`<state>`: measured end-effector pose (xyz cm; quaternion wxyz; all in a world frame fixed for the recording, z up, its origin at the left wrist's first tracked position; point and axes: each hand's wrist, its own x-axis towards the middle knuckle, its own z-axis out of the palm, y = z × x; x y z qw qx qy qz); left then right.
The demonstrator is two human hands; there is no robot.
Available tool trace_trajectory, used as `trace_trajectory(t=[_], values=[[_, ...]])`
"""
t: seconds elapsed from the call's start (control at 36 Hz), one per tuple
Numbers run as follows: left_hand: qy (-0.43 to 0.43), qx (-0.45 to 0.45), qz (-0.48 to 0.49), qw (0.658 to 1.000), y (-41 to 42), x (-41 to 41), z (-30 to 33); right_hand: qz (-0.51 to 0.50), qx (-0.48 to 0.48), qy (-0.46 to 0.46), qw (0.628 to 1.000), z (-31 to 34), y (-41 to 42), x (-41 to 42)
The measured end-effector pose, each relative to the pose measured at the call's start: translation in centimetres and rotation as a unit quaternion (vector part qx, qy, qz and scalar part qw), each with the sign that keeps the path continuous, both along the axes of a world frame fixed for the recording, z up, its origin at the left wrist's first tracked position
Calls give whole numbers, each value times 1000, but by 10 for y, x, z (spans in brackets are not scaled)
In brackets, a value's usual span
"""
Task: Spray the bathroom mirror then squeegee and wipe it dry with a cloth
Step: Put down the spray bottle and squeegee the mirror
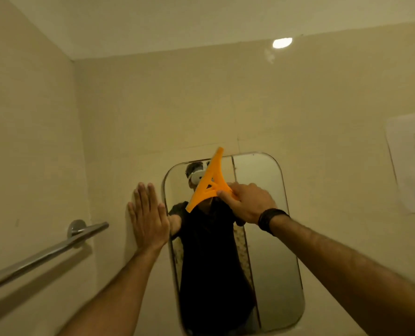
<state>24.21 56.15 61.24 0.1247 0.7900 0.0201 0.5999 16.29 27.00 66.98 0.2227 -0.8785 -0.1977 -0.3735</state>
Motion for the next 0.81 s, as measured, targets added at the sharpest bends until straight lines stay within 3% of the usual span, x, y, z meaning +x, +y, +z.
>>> trace_trajectory(t=[0.31,0.47,0.61,0.69,0.81], values=[[-46,6,13,999,7,17,-6,-54,-131,-48,989,42,10,28],[-44,18,10,999,6,12,-4,-37,-133,9,990,29,-52,39],[-47,5,15,999,3,9,-4,-64,-113,-5,992,13,-101,40],[-46,6,17,999,3,9,-4,-78,-119,0,990,16,-108,36],[-38,7,31,999,4,10,-3,-21,-81,-25,996,28,-89,21]])
